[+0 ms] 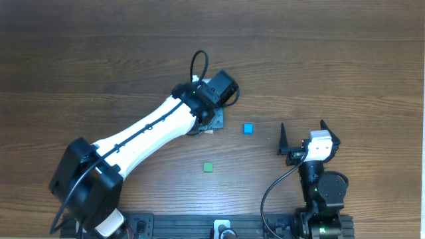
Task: Stack Cubes
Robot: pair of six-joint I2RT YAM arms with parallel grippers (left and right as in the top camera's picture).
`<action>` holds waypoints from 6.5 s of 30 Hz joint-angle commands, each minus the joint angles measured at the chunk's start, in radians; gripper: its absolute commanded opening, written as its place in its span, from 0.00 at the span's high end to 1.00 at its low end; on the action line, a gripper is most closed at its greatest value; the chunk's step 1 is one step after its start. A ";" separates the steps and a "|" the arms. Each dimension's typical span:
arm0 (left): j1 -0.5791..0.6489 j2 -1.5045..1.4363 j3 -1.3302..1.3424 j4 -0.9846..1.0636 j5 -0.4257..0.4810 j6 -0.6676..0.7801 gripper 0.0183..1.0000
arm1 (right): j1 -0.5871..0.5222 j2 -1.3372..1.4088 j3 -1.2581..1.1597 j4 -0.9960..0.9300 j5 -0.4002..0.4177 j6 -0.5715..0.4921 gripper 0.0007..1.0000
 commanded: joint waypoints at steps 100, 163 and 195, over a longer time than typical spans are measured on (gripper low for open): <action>0.651 -1.215 -0.768 0.678 0.219 0.627 0.00 | -0.006 -0.008 -0.007 0.002 -0.011 -0.002 0.01; 0.852 -1.772 -1.308 0.831 0.256 0.768 0.00 | -0.006 -0.008 -0.007 0.003 -0.011 -0.002 0.01; 0.852 -1.772 -1.308 0.831 0.256 0.768 0.00 | 0.272 0.845 0.813 -0.570 -0.503 0.530 0.01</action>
